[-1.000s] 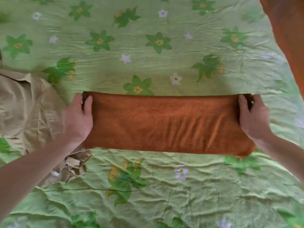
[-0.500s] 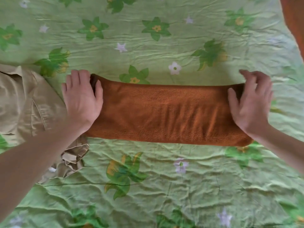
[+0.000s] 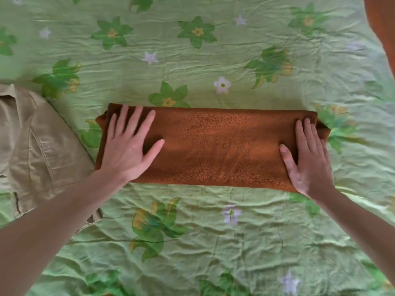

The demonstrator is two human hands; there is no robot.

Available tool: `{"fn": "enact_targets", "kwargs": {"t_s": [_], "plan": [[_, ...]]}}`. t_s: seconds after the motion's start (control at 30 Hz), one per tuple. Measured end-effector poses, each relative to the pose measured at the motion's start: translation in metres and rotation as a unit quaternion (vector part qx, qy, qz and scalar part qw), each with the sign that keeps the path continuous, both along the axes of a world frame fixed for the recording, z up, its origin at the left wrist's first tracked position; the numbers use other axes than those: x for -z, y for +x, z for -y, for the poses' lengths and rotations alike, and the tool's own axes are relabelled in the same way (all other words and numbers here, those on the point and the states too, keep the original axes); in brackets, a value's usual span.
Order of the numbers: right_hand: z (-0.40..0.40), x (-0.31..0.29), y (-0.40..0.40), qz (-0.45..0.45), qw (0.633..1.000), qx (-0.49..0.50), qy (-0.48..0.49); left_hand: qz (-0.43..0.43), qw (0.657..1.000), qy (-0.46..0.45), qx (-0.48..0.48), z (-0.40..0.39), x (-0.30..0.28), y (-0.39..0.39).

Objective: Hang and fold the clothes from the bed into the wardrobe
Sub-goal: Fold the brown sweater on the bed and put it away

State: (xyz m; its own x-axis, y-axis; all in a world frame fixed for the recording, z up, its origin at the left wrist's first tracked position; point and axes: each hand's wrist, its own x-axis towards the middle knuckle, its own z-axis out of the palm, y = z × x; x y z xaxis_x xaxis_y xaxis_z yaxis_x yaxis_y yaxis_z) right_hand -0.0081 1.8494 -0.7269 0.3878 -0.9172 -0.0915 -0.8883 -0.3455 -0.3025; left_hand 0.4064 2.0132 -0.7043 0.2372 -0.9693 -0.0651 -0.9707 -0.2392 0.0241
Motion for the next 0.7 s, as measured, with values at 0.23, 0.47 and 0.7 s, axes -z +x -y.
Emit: {"fn": "enact_targets", "kwargs": {"t_s": [0.23,0.47,0.7], "plan": [[0.006,0.002,0.002,0.028,0.999,0.019,0.032,-0.037,0.999,0.023,-0.022,0.003,0.014,0.023],[0.002,-0.006,0.008,-0.013,0.994,0.077,0.077,0.009,1.000,-0.002,-0.012,0.006,0.001,-0.004],[0.008,-0.040,0.008,0.222,0.926,0.247,0.177,-0.083,0.989,-0.034,0.119,0.032,0.011,-0.117]]}}
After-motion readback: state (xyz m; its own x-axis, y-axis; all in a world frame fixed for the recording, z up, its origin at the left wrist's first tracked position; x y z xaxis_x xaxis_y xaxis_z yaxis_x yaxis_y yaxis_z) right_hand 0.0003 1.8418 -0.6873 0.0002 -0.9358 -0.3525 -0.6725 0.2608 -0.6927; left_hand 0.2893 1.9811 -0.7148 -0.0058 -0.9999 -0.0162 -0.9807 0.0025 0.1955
